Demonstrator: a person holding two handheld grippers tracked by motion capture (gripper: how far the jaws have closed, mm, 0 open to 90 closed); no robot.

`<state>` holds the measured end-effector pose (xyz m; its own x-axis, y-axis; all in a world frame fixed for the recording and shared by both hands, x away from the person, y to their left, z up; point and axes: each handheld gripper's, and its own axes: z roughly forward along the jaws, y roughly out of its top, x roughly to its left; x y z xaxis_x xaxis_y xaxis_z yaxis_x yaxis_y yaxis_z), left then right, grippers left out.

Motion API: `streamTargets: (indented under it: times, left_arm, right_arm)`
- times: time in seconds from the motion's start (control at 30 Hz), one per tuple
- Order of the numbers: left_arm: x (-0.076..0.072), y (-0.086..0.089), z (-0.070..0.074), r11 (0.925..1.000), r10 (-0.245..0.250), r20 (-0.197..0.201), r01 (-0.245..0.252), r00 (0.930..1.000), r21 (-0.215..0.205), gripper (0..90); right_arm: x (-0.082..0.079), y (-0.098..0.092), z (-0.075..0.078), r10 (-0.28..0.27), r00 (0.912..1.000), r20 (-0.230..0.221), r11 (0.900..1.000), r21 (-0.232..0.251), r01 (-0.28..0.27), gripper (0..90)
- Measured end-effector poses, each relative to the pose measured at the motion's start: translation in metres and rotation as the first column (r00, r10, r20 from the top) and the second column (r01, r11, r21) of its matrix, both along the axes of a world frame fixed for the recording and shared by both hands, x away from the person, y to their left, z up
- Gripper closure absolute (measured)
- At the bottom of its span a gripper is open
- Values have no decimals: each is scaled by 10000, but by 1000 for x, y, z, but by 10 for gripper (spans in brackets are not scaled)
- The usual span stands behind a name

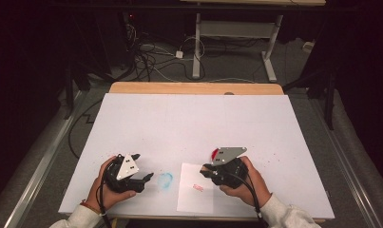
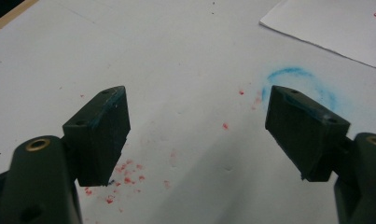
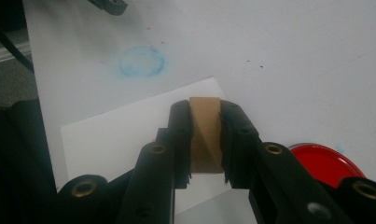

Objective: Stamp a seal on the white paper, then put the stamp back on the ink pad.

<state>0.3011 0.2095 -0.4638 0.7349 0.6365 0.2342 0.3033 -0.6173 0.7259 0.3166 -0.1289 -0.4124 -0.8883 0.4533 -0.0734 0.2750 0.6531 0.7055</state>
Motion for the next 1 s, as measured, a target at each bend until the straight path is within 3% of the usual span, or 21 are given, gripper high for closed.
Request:
streamTargets:
  times: [0.43,0.8,1.0]
  left_arm:
    - [-4,3,1,10000,84,66,-84,9999,-28,211]
    - [-6,0,1,9999,-27,58,27,10000,111,211]
    - [-5,-1,0,9999,-19,8,19,10000,169,211]
  right_arm:
    - [14,-18,8,-575,9980,257,9983,139,572,758]
    - [31,-39,9,-1608,9868,186,9867,281,1603,757]
    - [39,-39,3,-1810,9833,202,9835,71,1809,756]
